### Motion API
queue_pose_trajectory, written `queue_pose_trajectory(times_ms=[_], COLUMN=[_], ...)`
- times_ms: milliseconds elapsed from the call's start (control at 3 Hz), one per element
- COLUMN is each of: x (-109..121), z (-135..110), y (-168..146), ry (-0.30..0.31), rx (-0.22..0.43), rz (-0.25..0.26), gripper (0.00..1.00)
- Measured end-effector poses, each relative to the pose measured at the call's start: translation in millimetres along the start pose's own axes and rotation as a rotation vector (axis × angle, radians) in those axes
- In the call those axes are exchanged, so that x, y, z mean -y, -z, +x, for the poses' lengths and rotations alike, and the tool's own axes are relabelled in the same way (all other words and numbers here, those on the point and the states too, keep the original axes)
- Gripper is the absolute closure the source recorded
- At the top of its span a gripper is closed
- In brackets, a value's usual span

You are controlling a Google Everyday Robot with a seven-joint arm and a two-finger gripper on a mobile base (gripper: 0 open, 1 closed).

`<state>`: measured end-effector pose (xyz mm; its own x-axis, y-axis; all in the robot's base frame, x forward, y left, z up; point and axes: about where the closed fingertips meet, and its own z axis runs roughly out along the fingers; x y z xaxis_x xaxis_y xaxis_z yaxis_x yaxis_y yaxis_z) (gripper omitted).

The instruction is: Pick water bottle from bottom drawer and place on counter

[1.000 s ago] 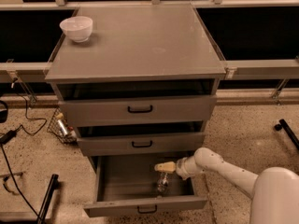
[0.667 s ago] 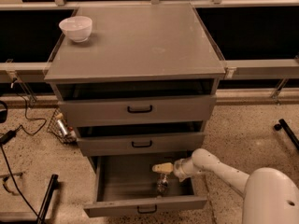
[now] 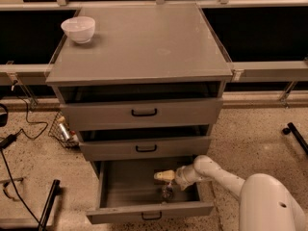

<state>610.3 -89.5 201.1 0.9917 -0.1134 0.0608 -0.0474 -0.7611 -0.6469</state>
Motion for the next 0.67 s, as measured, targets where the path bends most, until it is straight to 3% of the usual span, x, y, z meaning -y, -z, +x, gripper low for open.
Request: queue_pose_trajectory(times_ms=[667], x=[2.6], z=[12.3], y=[-23.4], ry=[0.028], rx=[-0.006], rz=[-0.022], gripper=[0.00])
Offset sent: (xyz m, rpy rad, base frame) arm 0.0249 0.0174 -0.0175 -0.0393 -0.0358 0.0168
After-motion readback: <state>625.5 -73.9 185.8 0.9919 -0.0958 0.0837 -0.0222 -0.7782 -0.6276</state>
